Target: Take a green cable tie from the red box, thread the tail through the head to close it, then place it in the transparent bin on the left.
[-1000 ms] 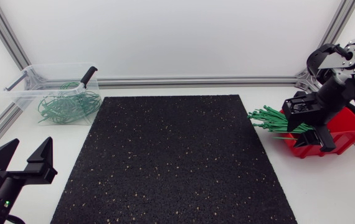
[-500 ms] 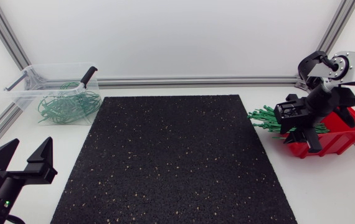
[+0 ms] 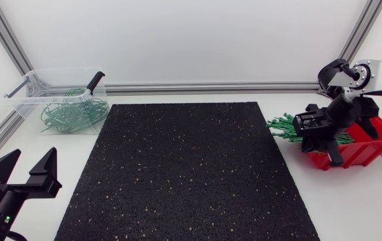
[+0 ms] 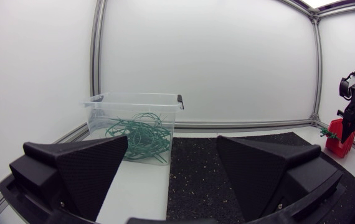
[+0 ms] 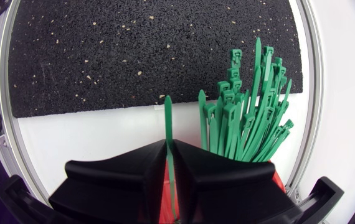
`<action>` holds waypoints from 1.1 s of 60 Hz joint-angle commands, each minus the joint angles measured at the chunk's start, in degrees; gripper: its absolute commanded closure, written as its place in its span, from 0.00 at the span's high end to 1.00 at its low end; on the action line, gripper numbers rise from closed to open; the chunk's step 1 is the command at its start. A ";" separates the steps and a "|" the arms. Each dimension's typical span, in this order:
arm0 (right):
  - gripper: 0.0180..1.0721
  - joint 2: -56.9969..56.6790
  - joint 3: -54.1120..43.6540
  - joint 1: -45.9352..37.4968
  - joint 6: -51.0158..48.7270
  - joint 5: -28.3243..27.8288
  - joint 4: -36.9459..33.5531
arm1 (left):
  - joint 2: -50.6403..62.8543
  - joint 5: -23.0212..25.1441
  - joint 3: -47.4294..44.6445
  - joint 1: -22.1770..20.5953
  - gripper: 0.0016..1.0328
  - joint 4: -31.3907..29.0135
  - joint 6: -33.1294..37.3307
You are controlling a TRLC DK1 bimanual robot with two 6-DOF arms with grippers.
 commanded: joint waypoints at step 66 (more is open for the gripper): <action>0.06 -18.06 29.88 22.49 34.49 -12.32 -21.32 | -0.14 -0.04 -2.17 -0.23 0.96 -1.41 0.15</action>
